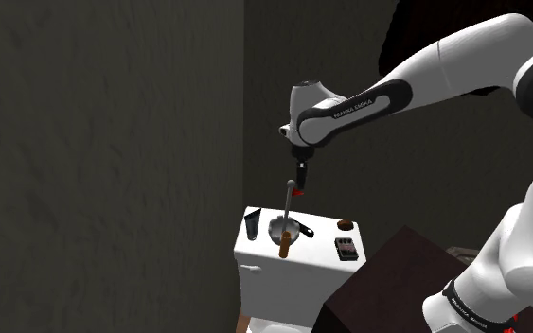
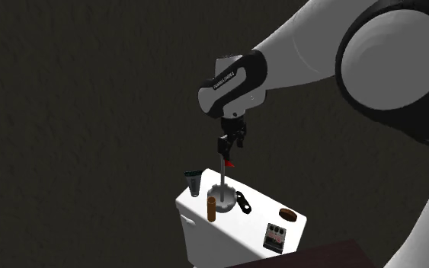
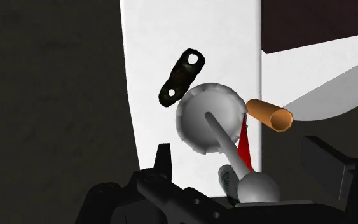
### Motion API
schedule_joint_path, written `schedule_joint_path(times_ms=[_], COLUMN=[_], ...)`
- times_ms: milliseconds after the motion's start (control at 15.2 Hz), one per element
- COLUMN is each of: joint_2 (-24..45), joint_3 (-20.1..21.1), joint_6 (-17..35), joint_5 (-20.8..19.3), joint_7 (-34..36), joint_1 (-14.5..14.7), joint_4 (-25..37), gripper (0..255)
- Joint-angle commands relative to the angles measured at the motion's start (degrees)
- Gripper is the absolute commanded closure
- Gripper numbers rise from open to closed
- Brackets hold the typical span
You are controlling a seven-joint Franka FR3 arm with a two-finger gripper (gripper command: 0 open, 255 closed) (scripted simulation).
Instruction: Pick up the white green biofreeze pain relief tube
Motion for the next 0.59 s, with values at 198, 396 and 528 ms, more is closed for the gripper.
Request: schedule_joint_path(times_ms=[198,396,528], joint_2=[9.9,15.7,19.5], joint_3=[1.8,2.9,3.6], joint_6=[2.7,3.6,4.1], joint_5=[-0.6,-1.2,-1.8], joint_7=[-4.6,-7.0,-8.5], joint_1=[1.2,2.0,2.6], joint_4=[7.2,11.9,15.3], gripper=[0,0,0])
